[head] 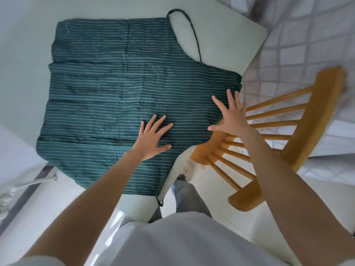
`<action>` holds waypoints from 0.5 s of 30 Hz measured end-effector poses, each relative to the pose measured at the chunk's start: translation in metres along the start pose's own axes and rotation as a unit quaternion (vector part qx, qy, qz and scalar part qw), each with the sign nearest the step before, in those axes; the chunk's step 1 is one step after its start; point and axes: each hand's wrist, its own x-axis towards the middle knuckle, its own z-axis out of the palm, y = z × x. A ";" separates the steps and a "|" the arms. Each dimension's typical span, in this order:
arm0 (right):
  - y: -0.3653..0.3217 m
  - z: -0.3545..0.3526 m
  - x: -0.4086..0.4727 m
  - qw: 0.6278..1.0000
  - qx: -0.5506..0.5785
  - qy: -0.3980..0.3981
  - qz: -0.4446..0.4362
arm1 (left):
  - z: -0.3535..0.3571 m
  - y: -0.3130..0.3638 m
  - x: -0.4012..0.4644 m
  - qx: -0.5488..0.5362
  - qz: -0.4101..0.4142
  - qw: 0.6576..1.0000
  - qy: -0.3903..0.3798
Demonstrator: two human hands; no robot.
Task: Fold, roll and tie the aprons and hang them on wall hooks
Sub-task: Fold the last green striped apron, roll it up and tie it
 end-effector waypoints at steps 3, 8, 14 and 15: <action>-0.034 0.006 -0.024 0.988 0.068 0.124 -0.064 | -0.005 -0.019 -0.021 -0.109 0.023 0.988 0.103; -0.143 0.048 -0.088 0.964 0.219 0.049 -0.145 | 0.002 -0.056 -0.084 -0.160 -0.040 0.970 0.179; -0.220 0.132 -0.141 0.987 0.048 -0.056 -0.144 | 0.027 -0.102 -0.164 -0.148 -0.042 0.984 0.088; -0.223 0.137 -0.145 0.990 0.039 -0.042 -0.132 | 0.030 -0.107 -0.172 -0.145 -0.028 0.986 0.074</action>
